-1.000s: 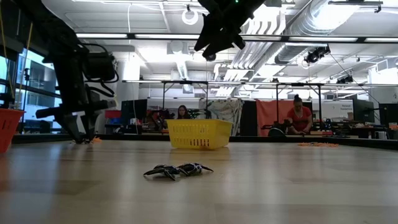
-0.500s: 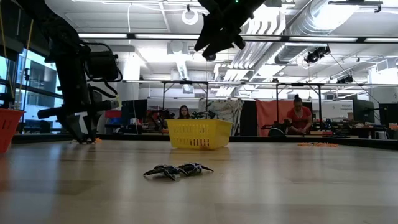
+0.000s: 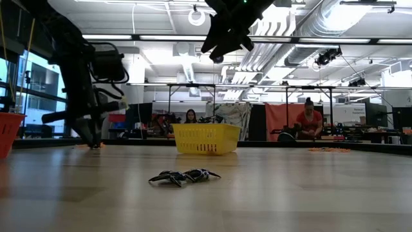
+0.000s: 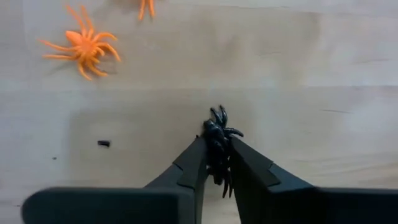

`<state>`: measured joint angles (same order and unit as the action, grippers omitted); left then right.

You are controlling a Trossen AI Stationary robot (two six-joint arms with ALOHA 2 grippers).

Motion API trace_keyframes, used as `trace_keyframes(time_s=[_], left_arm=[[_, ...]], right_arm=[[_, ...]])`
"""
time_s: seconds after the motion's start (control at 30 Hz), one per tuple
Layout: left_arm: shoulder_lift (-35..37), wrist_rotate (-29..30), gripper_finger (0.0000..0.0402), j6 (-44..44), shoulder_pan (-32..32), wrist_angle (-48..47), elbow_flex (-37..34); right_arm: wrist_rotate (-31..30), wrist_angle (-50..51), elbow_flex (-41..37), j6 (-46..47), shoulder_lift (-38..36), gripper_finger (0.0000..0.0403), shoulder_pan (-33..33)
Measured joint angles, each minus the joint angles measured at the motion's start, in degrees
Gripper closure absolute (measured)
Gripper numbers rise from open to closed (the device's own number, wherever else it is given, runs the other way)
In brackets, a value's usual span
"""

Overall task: Sort Halloween decoration
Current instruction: Put the black spider toy into the green bin

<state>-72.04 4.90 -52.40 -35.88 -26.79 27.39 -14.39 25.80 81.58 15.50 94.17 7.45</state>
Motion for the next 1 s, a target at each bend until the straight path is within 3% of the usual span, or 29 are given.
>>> trace_keyframes(time_s=[0.6,0.8,1.0], left_arm=[[-0.06,-2.26,0.0401,3.98,-0.02,-0.56,5.31],[-0.06,-1.32,0.0391,7.67,-0.02,-2.54,5.45],[-0.03,-0.38,0.0354,7.67,0.16,-3.75,3.94]], right_arm=[[0.0,0.0,0.0,-0.03,0.0,0.023,0.0],[0.0,0.0,0.0,0.02,0.0,0.023,0.01],[0.0,0.01,0.0,-0.06,0.0,0.023,0.01]])
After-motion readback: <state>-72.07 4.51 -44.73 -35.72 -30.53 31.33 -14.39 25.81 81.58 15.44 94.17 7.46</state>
